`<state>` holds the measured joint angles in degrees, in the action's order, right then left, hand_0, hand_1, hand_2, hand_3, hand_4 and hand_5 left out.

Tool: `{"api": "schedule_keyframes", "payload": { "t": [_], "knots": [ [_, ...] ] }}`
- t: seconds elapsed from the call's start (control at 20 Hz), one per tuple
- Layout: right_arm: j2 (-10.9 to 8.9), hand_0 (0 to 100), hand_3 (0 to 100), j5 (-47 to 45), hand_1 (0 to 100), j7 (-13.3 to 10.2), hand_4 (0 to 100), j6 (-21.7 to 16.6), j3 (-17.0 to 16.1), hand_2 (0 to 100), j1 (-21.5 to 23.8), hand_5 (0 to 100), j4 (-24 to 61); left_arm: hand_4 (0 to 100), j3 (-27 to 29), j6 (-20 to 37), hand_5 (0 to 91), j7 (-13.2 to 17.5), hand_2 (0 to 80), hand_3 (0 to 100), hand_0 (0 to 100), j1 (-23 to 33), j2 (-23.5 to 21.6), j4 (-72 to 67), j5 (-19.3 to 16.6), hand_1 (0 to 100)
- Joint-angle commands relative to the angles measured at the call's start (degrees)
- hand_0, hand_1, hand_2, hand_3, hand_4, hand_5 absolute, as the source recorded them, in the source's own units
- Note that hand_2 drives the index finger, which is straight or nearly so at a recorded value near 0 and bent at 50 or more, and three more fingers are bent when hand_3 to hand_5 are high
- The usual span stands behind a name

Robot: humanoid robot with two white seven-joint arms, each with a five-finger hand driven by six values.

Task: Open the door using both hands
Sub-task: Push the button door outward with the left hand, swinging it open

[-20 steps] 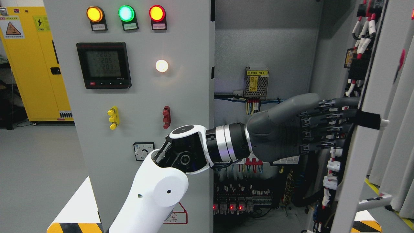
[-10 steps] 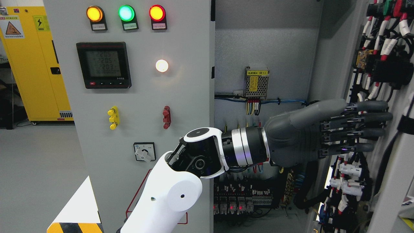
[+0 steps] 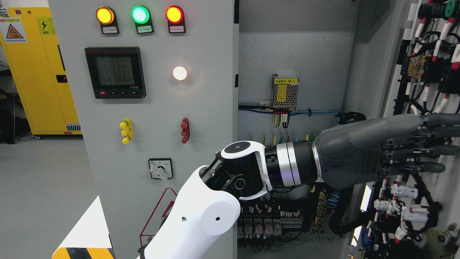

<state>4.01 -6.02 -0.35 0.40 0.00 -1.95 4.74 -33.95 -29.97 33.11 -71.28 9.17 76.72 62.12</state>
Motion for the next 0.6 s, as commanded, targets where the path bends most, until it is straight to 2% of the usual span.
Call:
{"api": "schedule_keyframes", "payload": {
  "t": [0.0,0.2,0.55],
  "knots": [
    [0.04,0,0,0.04,50,0.00,0,-0.04,1.67,4,-0.07,0,0.00,0,-6.20,2.18,0.0,-0.68,0.0,0,12,-3.33,1.03,-3.86,1.68,56],
    [-0.05,0,0,-0.05,50,0.00,0,-0.04,1.67,4,-0.07,0,0.00,0,-10.07,5.62,0.0,-0.85,0.0,0,12,-5.71,1.29,-5.88,5.11,56],
    [0.04,0,0,0.04,50,0.00,0,-0.04,1.67,4,-0.07,0,0.00,0,-11.75,5.80,0.0,-2.00,0.0,0,12,-5.71,1.21,-5.97,5.29,56]
  ]
}}
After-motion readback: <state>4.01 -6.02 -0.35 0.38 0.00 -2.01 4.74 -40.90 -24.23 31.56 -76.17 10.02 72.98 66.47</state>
